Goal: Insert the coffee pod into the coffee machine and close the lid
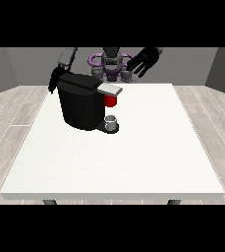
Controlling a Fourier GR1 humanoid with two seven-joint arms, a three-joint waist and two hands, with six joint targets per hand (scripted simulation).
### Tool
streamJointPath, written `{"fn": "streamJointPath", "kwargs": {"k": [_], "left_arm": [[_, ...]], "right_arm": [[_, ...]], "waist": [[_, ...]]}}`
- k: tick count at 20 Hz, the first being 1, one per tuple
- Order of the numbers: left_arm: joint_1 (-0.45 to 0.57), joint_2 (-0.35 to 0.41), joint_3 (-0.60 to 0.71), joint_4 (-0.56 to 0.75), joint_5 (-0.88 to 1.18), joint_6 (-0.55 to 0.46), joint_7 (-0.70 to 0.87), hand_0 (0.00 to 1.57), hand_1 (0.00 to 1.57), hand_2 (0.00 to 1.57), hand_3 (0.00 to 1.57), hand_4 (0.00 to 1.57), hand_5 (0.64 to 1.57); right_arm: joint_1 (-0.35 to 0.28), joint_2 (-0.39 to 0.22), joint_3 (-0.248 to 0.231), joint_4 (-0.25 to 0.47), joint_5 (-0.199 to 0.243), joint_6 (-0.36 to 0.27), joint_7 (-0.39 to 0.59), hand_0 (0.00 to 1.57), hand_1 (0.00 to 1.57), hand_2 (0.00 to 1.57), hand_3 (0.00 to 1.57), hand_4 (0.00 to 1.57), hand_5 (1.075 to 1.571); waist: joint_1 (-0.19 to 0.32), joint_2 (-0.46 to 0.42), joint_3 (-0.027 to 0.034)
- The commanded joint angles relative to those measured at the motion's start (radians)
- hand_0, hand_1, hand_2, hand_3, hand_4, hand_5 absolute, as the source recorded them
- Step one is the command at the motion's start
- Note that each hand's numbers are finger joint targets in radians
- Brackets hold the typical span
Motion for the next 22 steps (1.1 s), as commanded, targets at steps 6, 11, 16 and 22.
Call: {"fn": "streamJointPath", "kwargs": {"k": [6, 11, 16, 22], "left_arm": [[0.347, -0.232, 0.188, 0.029, 0.279, -0.040, -0.058, 0.00, 0.00, 0.00, 0.00, 0.39, 1.571], [0.438, -0.205, 0.190, 0.033, 0.281, -0.028, -0.061, 0.00, 0.00, 0.00, 0.00, 0.32, 1.571], [0.510, -0.233, 0.159, -0.012, 0.308, -0.076, -0.035, 0.00, 0.00, 0.00, 0.00, 0.41, 1.571], [0.556, -0.234, 0.143, -0.181, 0.394, -0.108, 0.033, 0.00, 0.00, 0.00, 0.00, 0.46, 1.571]], "right_arm": [[0.192, 0.000, -0.027, 0.008, -0.031, 0.019, -0.030, 0.00, 0.00, 0.00, 0.00, 0.00, 1.571], [0.110, 0.014, 0.037, -0.121, -0.081, 0.136, -0.015, 0.00, 0.00, 0.00, 0.00, 0.00, 1.571], [0.015, -0.029, 0.050, -0.166, -0.064, 0.145, 0.106, 0.00, 0.00, 0.00, 0.00, 0.06, 1.571], [0.022, -0.090, 0.047, -0.190, -0.052, 0.203, 0.054, 0.00, 0.00, 0.00, 0.00, 0.08, 1.571]], "waist": [[0.157, -0.294, 0.0008], [0.138, -0.313, 0.0007], [0.208, -0.372, 0.0009], [0.222, -0.307, 0.0014]]}}
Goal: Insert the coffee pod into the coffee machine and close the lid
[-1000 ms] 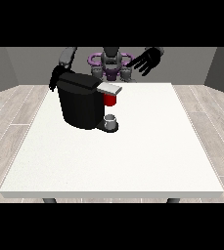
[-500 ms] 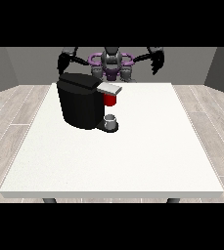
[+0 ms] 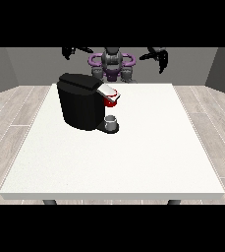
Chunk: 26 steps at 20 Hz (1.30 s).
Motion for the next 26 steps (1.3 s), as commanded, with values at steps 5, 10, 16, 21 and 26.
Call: {"fn": "streamJointPath", "kwargs": {"k": [5, 10, 16, 21, 26], "left_arm": [[0.083, -0.011, -0.137, -0.182, 0.116, 0.021, 0.023, 0.00, 0.00, 0.00, 0.00, 0.39, 1.571], [0.055, -0.011, -0.133, -0.304, 0.141, -0.007, 0.119, 0.00, 0.00, 0.00, 0.00, 0.36, 1.571], [0.160, -0.005, -0.182, -0.418, 0.150, 0.033, 0.093, 0.00, 0.00, 0.00, 0.00, 0.28, 1.571], [0.219, 0.008, -0.195, -0.552, 0.190, 0.034, 0.154, 0.00, 0.00, 0.00, 0.00, 0.35, 1.571], [0.186, 0.057, -0.155, -0.546, 0.234, 0.014, 0.151, 0.00, 0.00, 0.00, 0.00, 0.38, 1.571]], "right_arm": [[-0.169, -0.053, -0.097, 0.052, -0.072, 0.022, 0.078, 0.00, 0.00, 0.00, 0.00, 0.00, 1.571], [-0.196, -0.056, -0.154, 0.125, -0.147, 0.054, 0.049, 0.00, 0.00, 0.00, 0.00, 0.08, 1.571], [-0.302, -0.034, -0.139, 0.167, -0.157, 0.024, 0.113, 0.00, 0.00, 0.00, 0.00, 0.17, 1.571], [-0.341, -0.038, -0.119, 0.209, -0.152, 0.032, 0.110, 0.00, 0.00, 0.00, 0.00, 0.00, 1.571], [-0.389, 0.032, -0.049, 0.207, -0.116, 0.005, 0.096, 0.00, 0.00, 0.00, 0.00, 0.00, 1.571]], "waist": [[0.044, 0.097, 0.0004], [0.082, 0.156, 0.0007], [0.064, 0.227, 0.0003], [0.050, 0.252, 0.0002], [0.022, 0.307, 0.0000]]}}
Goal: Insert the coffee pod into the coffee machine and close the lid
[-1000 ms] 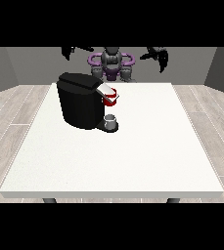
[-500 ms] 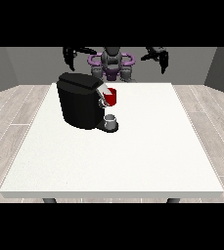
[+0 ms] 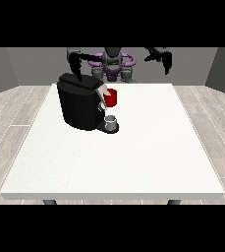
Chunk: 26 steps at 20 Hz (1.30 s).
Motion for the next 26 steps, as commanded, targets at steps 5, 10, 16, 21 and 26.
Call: {"fn": "streamJointPath", "kwargs": {"k": [5, 10, 16, 21, 26], "left_arm": [[0.045, 0.028, 0.017, -0.058, 0.022, 0.041, -0.021, 0.00, 0.00, 0.00, 0.00, 0.37, 1.571], [0.045, 0.062, 0.023, -0.087, 0.033, 0.042, 0.007, 0.00, 0.00, 0.00, 0.00, 0.31, 1.571], [0.073, 0.053, -0.031, -0.134, 0.025, 0.029, 0.010, 0.00, 0.00, 0.00, 0.00, 0.35, 1.571], [0.083, 0.039, -0.042, -0.137, 0.028, 0.043, 0.052, 0.00, 0.00, 0.00, 0.00, 0.36, 1.571], [0.028, 0.036, -0.059, -0.137, 0.001, 0.068, 0.018, 0.00, 0.00, 0.00, 0.00, 0.33, 1.571]], "right_arm": [[-0.046, 0.071, 0.086, 0.027, 0.050, -0.022, -0.038, 0.00, 0.00, 0.00, 0.00, 0.00, 1.571], [-0.125, -0.002, 0.049, 0.065, 0.027, 0.037, -0.035, 0.00, 0.00, 0.00, 0.00, 0.08, 1.571], [-0.210, -0.019, 0.040, 0.120, 0.070, -0.018, -0.056, 0.00, 0.00, 0.00, 0.00, 0.20, 1.571], [-0.245, -0.019, 0.086, 0.098, 0.089, 0.033, -0.020, 0.00, 0.00, 0.00, 0.00, 0.04, 1.571], [-0.325, -0.003, 0.099, 0.096, 0.111, 0.001, -0.007, 0.00, 0.00, 0.00, 0.00, 0.00, 1.571]], "waist": [[-0.035, 0.050, -0.0004], [-0.036, 0.092, -0.0003], [0.009, 0.119, -0.0003], [0.016, 0.095, -0.0004], [0.044, 0.154, -0.0004]]}}
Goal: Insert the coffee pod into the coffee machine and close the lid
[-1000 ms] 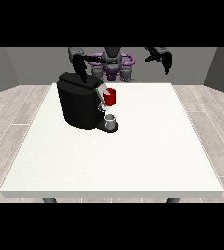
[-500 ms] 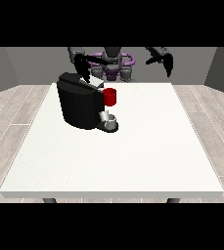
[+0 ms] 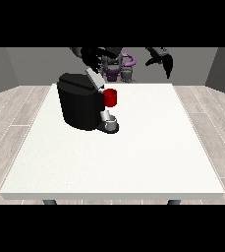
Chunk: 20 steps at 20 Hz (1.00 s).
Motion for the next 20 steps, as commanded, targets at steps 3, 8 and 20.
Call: {"fn": "streamJointPath", "kwargs": {"k": [3, 8, 20], "left_arm": [[-0.036, 0.036, 0.012, 0.009, 0.014, -0.028, -0.026, 0.00, 0.00, 0.00, 0.00, 0.38, 1.571], [-0.044, 0.012, -0.014, 0.004, -0.002, -0.009, -0.043, 0.00, 0.00, 0.00, 0.00, 0.36, 1.571], [-0.070, 0.050, 0.012, 0.004, 0.050, -0.050, -0.064, 0.00, 0.00, 0.00, 0.00, 0.42, 1.571]], "right_arm": [[-0.061, 0.047, 0.067, 0.019, 0.049, -0.005, -0.009, 0.00, 0.00, 0.00, 0.00, 0.00, 1.571], [-0.159, 0.027, 0.092, 0.037, 0.106, -0.027, 0.025, 0.00, 0.00, 0.00, 0.00, 0.08, 1.571], [-0.309, 0.078, 0.112, 0.143, 0.181, -0.068, 0.026, 0.00, 0.00, 0.00, 0.00, 0.09, 1.571]], "waist": [[0.049, 0.068, 0.0044], [0.092, 0.094, 0.0043], [0.136, 0.132, 0.0044]]}}
